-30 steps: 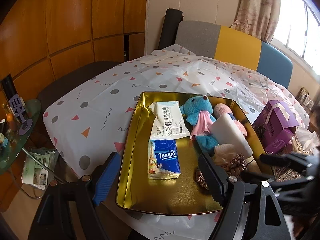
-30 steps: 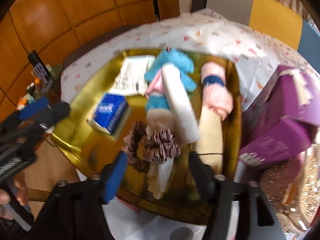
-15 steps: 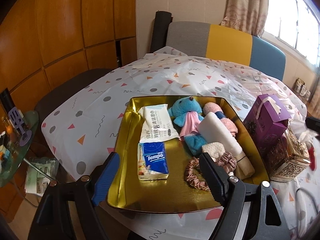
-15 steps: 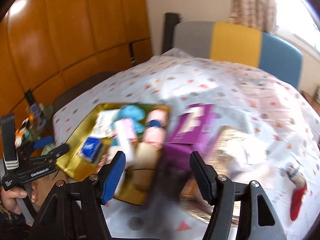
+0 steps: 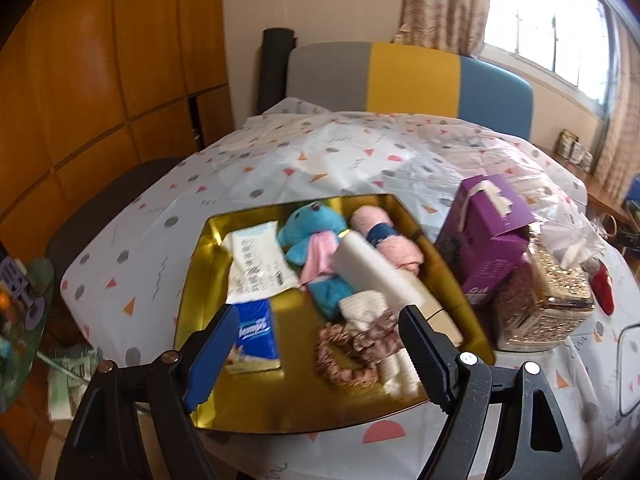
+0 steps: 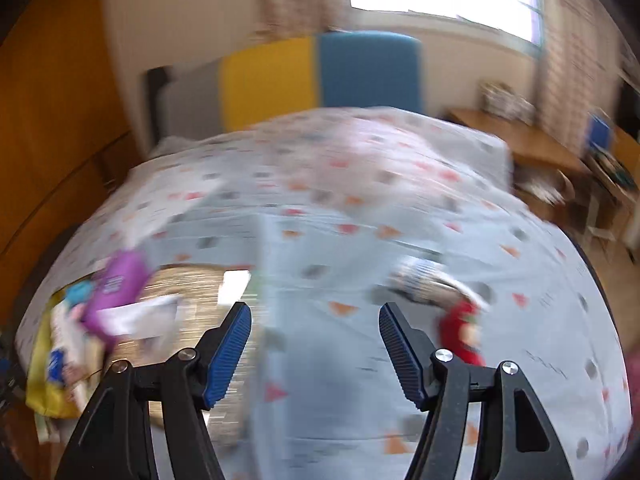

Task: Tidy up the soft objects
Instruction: 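Move the right tool to the red Christmas sock, then grasp the red Christmas sock with the right tool while the left tool grasps the white striped sock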

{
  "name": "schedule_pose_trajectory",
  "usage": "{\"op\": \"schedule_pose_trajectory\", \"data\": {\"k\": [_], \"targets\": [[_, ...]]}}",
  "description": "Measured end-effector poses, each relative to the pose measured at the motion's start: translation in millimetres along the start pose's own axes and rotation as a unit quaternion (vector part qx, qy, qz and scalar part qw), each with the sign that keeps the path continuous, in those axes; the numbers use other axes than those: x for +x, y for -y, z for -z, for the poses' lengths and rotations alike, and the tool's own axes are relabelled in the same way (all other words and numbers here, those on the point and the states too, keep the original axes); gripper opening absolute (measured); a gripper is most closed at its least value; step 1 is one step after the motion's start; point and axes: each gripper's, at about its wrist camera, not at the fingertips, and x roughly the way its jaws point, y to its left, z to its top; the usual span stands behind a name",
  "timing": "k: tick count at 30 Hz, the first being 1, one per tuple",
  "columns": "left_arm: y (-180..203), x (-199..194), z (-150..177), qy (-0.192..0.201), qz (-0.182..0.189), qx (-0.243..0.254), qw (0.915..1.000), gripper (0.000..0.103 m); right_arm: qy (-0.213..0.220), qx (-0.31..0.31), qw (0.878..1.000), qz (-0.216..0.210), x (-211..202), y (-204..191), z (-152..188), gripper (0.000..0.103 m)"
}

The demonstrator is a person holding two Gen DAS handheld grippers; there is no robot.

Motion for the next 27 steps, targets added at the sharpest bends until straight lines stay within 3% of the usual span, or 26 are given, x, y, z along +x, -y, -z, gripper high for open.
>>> {"op": "schedule_pose_trajectory", "data": {"k": [8,18,19,20,21,23,27], "targets": [[23,-6,-18,-0.001,0.074,0.001,0.9972,0.082,-0.046,0.111,0.99,0.07,27,123,4,0.069],[101,-32,-53,0.031,0.175,0.084,0.9806,0.082,-0.134,0.068,0.987,0.06,97,123,20,0.069],[111,-34,-58,0.032,0.184,0.093,0.9779,0.082,-0.143,0.063,0.985,0.067,105,122,24,0.066],[120,-35,-63,0.032,0.192,0.099,0.9759,0.082,-0.158,0.056,0.983,0.075,110,121,27,0.034],[131,-36,-68,0.03,0.202,0.104,0.9733,0.082,-0.168,0.044,0.982,0.077,112,119,30,0.02],[154,-37,-79,0.026,0.226,0.113,0.9672,0.082,-0.149,0.03,0.983,0.1,100,118,27,0.012],[215,-35,-98,0.005,0.262,0.142,0.9544,0.082,-0.109,0.087,0.981,0.132,71,145,20,0.012]]}}
